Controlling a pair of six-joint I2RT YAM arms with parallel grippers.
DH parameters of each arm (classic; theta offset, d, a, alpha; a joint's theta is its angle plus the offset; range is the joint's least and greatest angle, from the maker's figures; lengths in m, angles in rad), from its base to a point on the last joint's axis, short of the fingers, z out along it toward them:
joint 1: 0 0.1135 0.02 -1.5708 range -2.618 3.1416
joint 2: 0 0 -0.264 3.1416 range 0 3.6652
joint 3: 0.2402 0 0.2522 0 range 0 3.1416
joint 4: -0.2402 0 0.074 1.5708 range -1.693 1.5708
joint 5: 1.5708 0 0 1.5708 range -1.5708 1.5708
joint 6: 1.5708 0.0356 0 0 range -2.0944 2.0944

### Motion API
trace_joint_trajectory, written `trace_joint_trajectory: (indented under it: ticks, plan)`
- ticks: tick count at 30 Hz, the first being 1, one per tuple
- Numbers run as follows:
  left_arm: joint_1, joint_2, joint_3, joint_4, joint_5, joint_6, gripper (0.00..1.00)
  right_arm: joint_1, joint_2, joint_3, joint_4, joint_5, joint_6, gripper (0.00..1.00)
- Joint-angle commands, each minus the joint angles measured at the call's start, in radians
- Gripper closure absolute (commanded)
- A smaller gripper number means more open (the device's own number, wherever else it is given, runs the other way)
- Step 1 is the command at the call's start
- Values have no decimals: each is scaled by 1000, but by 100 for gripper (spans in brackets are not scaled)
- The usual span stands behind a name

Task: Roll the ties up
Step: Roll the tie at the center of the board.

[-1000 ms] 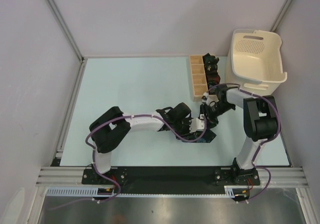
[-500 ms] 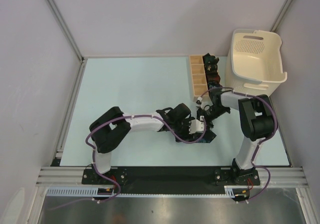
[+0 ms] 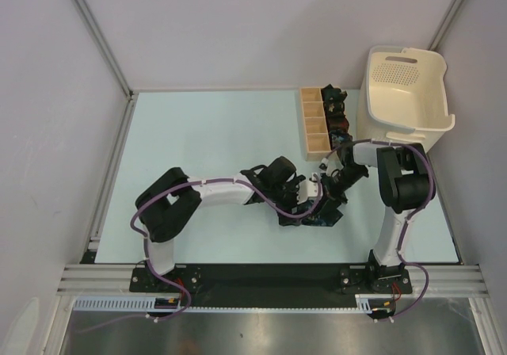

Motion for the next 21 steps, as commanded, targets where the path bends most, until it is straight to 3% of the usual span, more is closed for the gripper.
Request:
trace_joint_trajectory:
  ticks: [1, 5, 15, 21]
  plan:
    - [-13, 7, 73, 79, 71, -77, 12, 32, 62, 10, 51, 181, -34, 100]
    - [-18, 13, 72, 72, 52, -48, 12, 79, 107, 38, 86, 139, -6, 100]
    - [25, -156, -161, 26, -9, 74, 12, 248, 206, 140, 208, 36, 113, 100]
    - [39, -166, -194, 30, -23, 58, 19, 288, 226, 160, 232, -1, 135, 100]
